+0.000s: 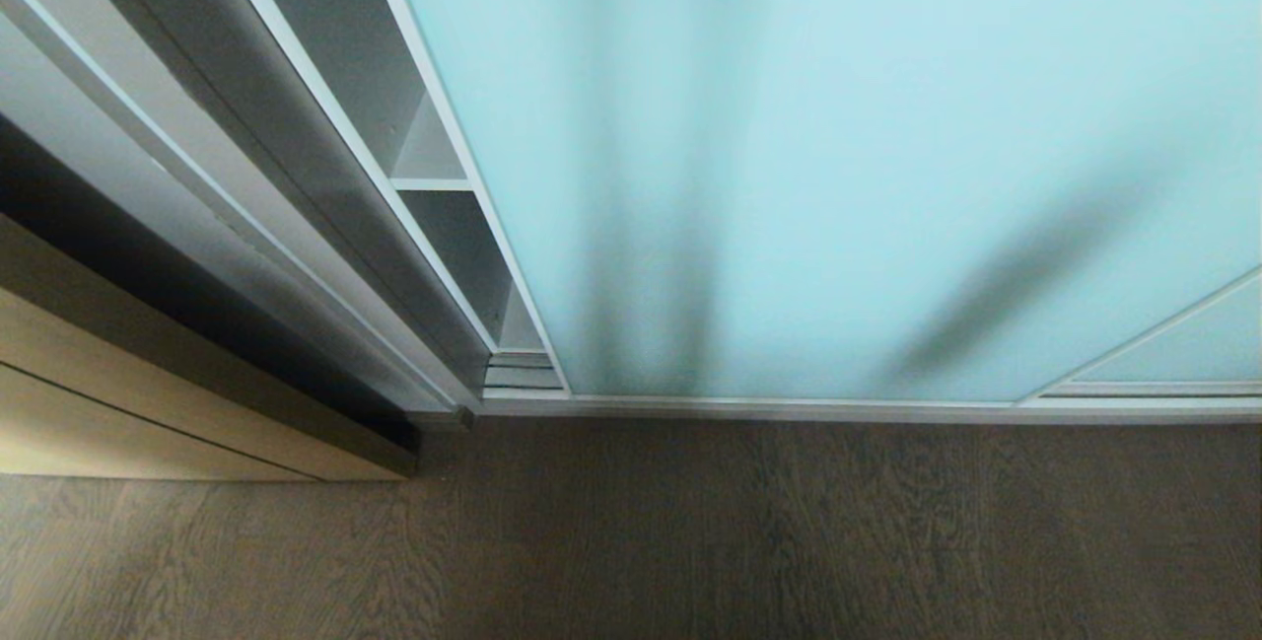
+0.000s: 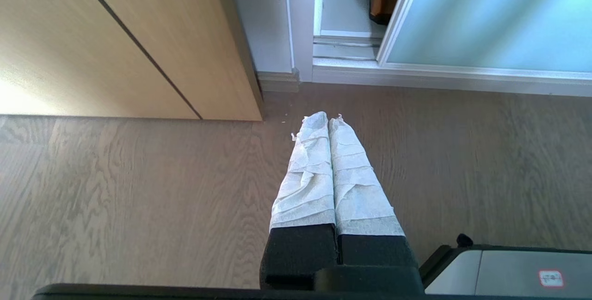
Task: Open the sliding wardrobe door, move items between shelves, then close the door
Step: Open the door
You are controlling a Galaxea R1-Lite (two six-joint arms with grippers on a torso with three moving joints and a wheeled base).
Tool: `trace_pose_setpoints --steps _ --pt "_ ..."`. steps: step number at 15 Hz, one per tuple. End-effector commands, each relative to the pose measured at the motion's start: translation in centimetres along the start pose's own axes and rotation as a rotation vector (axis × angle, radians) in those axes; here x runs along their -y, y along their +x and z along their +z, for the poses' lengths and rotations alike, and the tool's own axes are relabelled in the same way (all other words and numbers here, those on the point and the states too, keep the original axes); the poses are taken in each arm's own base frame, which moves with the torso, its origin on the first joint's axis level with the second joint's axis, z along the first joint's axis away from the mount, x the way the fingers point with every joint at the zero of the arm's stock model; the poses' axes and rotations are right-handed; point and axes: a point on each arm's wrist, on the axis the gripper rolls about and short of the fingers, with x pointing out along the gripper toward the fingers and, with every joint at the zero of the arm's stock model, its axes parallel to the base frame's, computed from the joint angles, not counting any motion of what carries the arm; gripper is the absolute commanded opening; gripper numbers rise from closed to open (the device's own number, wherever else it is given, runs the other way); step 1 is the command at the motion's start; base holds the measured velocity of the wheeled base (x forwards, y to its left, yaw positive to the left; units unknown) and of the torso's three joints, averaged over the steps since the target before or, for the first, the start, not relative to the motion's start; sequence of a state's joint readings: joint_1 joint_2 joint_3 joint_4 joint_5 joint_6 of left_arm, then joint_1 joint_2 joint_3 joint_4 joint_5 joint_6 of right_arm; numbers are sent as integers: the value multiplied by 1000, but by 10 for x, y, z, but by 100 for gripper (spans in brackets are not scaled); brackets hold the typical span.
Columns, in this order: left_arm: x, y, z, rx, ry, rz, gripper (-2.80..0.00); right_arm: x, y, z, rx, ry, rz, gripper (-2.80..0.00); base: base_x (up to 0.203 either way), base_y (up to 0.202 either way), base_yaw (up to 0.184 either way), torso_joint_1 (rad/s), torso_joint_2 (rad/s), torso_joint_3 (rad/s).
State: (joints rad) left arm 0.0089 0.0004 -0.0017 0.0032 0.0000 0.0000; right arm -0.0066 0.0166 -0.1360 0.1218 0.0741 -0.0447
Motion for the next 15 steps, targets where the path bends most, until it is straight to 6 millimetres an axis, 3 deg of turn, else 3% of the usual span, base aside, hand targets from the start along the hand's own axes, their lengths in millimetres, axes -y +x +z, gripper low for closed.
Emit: trace_pose_setpoints --steps 1,5,8,11,15 --pt "0 0 0 2 0 0 -280 0 4 -10 18 0 -2 -280 0 0 0 0 0 0" --pt "0 0 0 2 0 0 -280 1 3 9 290 -16 -23 -280 0 0 0 0 0 0" --pt "0 0 0 2 0 0 -280 4 5 5 288 49 -143 -280 0 0 0 0 0 0" --pt "0 0 0 2 0 0 -280 4 3 9 304 60 -143 -280 0 0 0 0 0 0" --pt "0 0 0 2 0 0 -280 3 7 -2 232 45 -106 -280 0 0 0 0 0 0"
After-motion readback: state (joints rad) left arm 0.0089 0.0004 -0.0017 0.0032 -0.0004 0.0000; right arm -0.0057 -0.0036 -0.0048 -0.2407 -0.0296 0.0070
